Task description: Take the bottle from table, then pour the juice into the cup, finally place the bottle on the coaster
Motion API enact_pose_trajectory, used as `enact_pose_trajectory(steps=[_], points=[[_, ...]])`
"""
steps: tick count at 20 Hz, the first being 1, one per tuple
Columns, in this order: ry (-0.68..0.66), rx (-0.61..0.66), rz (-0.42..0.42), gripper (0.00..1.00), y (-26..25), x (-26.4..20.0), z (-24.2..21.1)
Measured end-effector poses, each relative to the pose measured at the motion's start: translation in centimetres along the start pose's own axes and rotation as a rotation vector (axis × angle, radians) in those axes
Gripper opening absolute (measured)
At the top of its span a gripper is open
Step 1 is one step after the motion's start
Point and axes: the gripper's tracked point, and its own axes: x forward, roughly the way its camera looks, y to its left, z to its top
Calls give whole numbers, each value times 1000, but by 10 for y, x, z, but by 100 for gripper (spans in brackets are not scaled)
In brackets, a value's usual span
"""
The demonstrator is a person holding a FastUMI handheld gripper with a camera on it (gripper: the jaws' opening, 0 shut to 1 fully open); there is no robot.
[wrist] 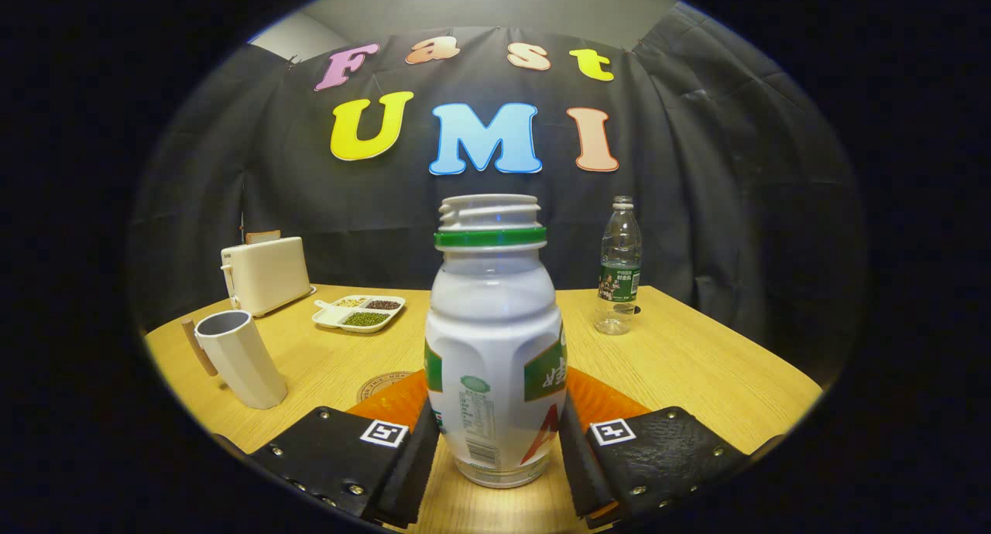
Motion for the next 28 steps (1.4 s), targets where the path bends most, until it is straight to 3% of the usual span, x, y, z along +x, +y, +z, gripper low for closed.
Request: enact_pose_trajectory(steps=[9,28], points=[[-3,-156,55,71,39,-14,35],[82,-493,82,71,73,-11,31]])
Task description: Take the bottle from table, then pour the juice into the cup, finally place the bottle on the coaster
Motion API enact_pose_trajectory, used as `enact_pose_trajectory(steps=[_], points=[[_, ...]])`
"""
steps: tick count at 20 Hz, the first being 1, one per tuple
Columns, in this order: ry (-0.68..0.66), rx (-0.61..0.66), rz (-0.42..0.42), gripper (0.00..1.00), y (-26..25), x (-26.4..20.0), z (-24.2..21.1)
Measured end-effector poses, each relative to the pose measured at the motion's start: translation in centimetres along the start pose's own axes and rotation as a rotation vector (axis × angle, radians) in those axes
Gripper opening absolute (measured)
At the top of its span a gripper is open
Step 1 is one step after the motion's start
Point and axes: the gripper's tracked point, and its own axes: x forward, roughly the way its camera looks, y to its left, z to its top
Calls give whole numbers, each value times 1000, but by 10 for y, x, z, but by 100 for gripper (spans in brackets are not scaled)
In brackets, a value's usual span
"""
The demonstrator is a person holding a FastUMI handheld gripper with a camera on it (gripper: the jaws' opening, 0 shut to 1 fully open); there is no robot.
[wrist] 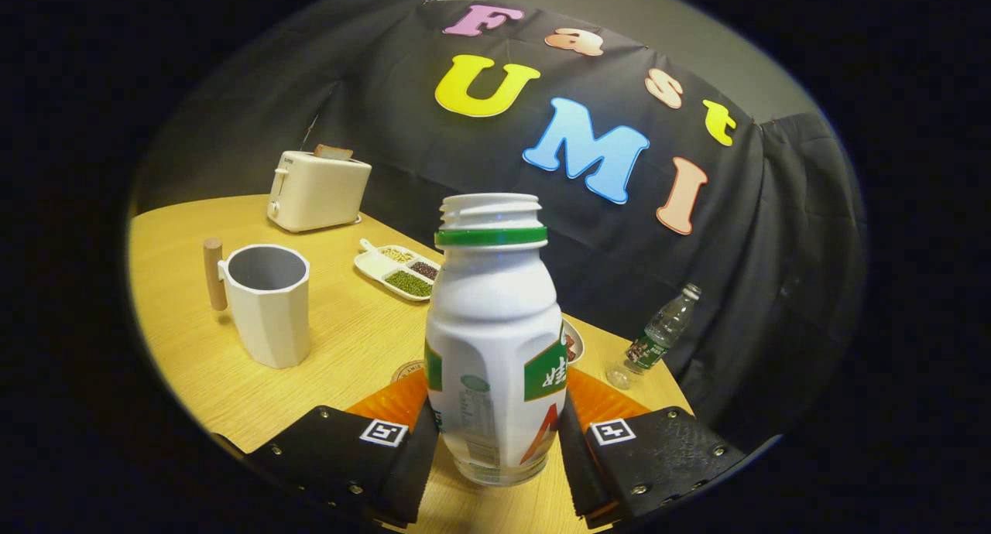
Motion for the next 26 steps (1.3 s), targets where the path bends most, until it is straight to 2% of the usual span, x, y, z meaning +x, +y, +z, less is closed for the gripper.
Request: enact_pose_trajectory(steps=[11,26], points=[[-10,-245,14,71,33,6,20],[-8,-554,-24,71,47,14,27]])
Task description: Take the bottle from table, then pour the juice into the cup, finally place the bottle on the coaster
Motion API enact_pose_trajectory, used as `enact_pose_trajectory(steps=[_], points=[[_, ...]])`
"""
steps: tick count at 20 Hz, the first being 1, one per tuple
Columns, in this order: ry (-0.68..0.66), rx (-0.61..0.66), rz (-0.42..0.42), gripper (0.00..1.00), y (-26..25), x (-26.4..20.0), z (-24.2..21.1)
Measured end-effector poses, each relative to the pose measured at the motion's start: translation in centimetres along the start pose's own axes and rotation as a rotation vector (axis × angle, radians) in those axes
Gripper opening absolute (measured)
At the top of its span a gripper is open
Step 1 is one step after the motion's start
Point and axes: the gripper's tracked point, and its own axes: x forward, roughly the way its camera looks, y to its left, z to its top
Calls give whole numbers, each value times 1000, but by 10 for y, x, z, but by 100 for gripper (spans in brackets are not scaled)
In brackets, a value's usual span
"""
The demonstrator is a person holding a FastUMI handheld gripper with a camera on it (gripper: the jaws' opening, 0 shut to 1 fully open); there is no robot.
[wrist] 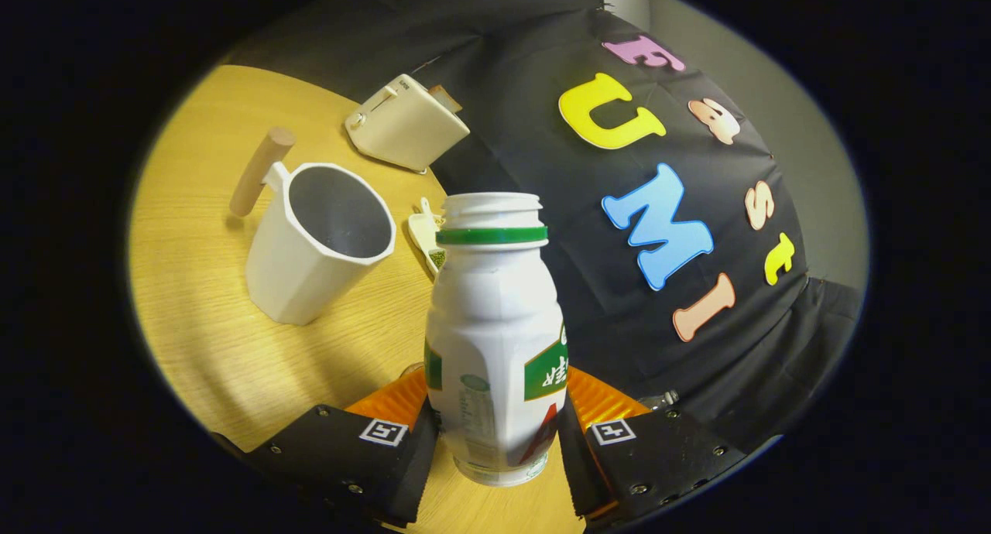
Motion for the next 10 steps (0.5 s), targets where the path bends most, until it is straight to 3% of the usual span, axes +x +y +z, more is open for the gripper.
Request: enact_pose_trajectory(steps=[10], points=[[24,-223,-51,71,-6,11,7]])
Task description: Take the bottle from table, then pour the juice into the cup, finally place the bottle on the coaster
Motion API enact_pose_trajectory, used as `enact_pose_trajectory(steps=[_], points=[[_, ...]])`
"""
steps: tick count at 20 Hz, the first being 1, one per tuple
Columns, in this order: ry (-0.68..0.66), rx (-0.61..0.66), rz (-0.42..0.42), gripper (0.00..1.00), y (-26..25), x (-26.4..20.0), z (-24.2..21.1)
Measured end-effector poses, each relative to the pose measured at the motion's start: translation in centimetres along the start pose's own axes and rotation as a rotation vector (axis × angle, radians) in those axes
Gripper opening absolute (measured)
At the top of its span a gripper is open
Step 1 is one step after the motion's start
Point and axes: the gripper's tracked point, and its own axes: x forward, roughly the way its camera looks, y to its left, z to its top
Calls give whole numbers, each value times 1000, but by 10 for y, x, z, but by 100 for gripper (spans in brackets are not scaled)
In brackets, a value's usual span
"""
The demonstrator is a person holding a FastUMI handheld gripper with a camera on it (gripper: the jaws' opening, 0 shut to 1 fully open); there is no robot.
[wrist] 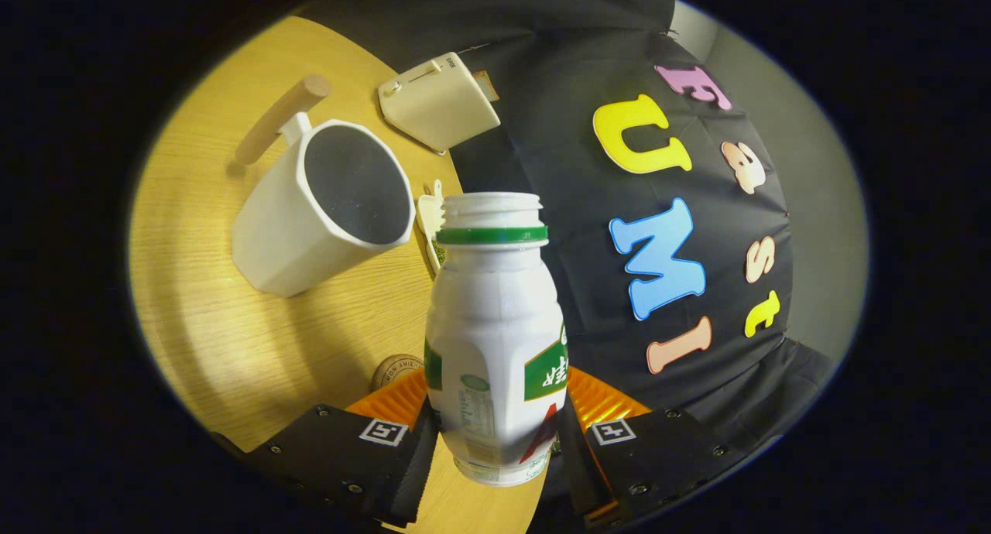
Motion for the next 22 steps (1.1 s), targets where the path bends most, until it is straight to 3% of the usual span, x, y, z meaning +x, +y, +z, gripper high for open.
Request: enact_pose_trajectory(steps=[22], points=[[7,-284,-58,71,-10,4,7]])
